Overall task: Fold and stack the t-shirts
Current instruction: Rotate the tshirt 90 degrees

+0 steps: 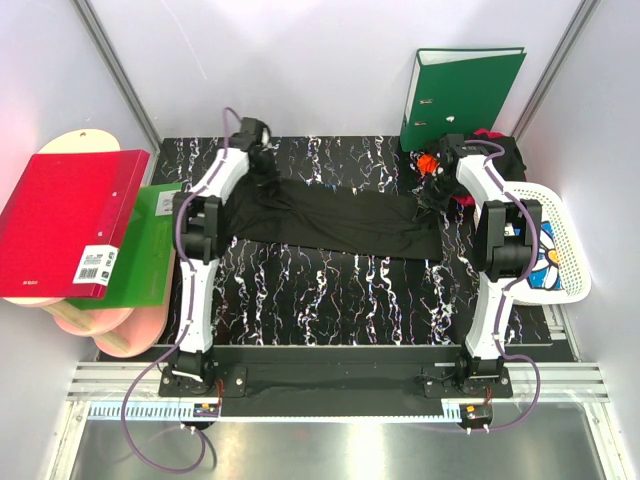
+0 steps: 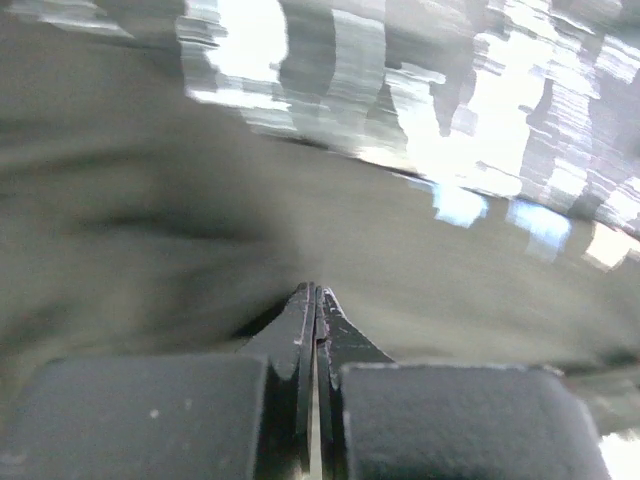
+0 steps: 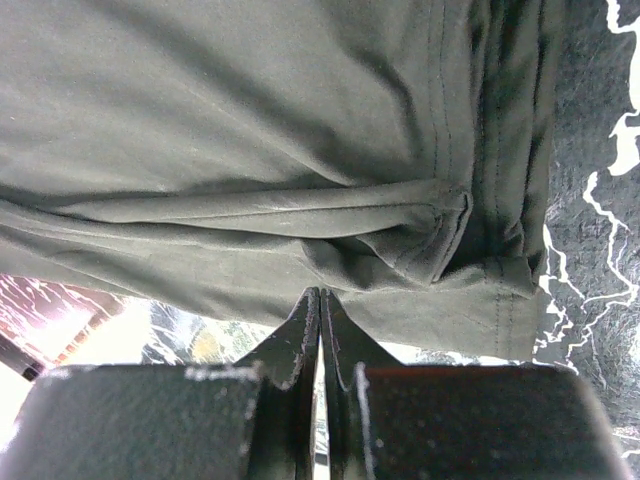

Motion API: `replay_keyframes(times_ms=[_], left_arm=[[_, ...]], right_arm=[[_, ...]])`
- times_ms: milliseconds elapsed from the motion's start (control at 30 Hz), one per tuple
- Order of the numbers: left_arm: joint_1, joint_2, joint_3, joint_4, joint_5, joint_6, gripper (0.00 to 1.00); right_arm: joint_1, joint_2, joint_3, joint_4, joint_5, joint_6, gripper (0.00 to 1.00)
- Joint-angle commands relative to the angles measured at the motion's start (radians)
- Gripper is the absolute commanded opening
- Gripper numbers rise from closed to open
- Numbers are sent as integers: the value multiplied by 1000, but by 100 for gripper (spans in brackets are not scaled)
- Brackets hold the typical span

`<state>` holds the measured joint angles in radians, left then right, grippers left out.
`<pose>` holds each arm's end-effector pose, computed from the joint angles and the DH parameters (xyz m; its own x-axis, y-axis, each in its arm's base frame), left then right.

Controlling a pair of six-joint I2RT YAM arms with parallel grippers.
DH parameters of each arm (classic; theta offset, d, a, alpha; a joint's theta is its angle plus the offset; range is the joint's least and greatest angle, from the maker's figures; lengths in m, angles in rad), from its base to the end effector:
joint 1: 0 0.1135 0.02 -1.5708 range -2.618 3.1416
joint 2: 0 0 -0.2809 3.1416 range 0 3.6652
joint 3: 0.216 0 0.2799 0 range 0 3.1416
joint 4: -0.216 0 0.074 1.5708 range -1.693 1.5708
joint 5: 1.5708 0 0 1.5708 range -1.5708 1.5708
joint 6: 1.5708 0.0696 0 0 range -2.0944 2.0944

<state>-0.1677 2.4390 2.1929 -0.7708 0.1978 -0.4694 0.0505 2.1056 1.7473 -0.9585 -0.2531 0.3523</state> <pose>0.5784 -0.1118 0.1656 -0.8680 -0.3029 -0.3935 -0.1425 0.9110 -0.3870 0.4743 0.0414 0.1786 -0.9459 0.2867 -0.1522 0.2287 0.9214 0.3142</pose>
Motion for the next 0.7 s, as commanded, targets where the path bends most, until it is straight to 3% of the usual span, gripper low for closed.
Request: replay_keyframes(times_ms=[0,133,267,500,667], left_arm=[[-70,-33,27,137,254,-66,0],[-70,-74,-24,234,339,-94,0],[-55,-174,-58,228,258,-66,0],[16,-293,-123,17,123,67,0],[34,-347,-297,-15,98,118,0]], right_arm=[[6,-12,37,-19,0,-24,6],[6,-22,12,-19,-8,-26,6],[6,-32,-5,-19,-8,-32,6],[6,-49,-23,-16,-6,-33,6],[6,-38,-12,-11,-12,-35,6]])
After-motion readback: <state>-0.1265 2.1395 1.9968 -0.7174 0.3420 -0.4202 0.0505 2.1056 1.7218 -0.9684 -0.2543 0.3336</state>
